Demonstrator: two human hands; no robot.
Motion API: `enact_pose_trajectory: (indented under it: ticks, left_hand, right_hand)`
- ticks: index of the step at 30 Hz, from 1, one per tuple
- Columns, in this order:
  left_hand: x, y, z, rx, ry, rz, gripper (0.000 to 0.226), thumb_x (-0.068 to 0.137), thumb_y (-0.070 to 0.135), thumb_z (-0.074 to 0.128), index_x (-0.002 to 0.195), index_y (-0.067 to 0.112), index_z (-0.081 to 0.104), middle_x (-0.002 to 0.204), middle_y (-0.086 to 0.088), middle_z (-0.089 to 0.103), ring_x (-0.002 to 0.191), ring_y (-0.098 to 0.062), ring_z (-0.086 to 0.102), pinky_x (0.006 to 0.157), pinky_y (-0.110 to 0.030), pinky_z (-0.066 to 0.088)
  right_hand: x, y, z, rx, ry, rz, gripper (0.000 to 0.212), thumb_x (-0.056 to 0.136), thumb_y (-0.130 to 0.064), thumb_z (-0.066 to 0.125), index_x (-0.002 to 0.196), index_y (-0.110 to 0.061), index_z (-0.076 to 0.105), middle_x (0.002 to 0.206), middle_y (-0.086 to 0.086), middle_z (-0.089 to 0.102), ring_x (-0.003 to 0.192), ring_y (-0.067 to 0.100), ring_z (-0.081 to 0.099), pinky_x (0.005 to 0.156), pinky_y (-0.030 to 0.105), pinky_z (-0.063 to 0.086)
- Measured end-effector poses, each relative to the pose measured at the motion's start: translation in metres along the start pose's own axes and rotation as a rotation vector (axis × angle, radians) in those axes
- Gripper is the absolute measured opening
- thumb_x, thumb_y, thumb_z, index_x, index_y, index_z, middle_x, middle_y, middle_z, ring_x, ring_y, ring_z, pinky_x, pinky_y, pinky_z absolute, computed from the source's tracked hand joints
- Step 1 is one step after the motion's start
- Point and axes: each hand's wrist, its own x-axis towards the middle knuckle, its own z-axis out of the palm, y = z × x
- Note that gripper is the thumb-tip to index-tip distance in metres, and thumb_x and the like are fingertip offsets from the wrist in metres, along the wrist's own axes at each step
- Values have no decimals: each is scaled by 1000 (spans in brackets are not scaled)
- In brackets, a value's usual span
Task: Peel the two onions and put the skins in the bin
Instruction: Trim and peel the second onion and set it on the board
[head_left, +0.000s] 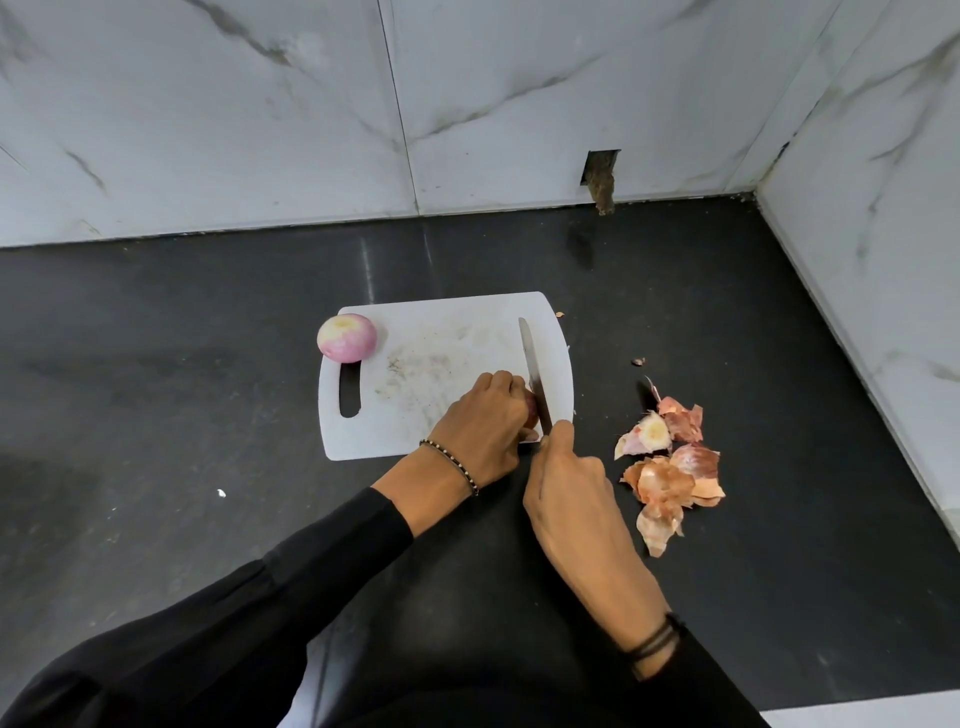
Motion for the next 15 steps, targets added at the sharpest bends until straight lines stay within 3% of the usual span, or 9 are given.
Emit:
enact_pose_trajectory:
  ticks: [7, 10, 15]
  left_hand:
    - [4, -2, -1, 27, -2, 33, 38, 94, 20, 57, 125, 1, 48, 124, -14, 49, 113, -26, 47, 89, -31, 46]
    - [4, -3, -2, 33, -6, 56, 33, 92, 16, 56, 121, 2, 51, 122, -13, 50, 112, -26, 46, 89, -31, 46]
    - [3, -5, -4, 7, 6, 54, 37, 89, 10, 56, 125, 3, 50, 122, -13, 51, 113, -26, 47, 88, -29, 43]
  right_hand:
    - [-6, -2, 4, -66, 10, 44, 5, 107, -13, 26, 109, -15, 29, 105, 17, 61, 93, 39, 60, 73, 45, 45]
    - [6, -3, 1, -43, 26, 21, 11, 105, -14, 28, 115, -12, 32, 105, 19, 61, 95, 43, 61, 78, 51, 51]
    - [22, -4, -8, 37, 38, -34, 5, 108, -17, 28, 103, -15, 28, 104, 22, 58, 93, 45, 60, 74, 48, 48]
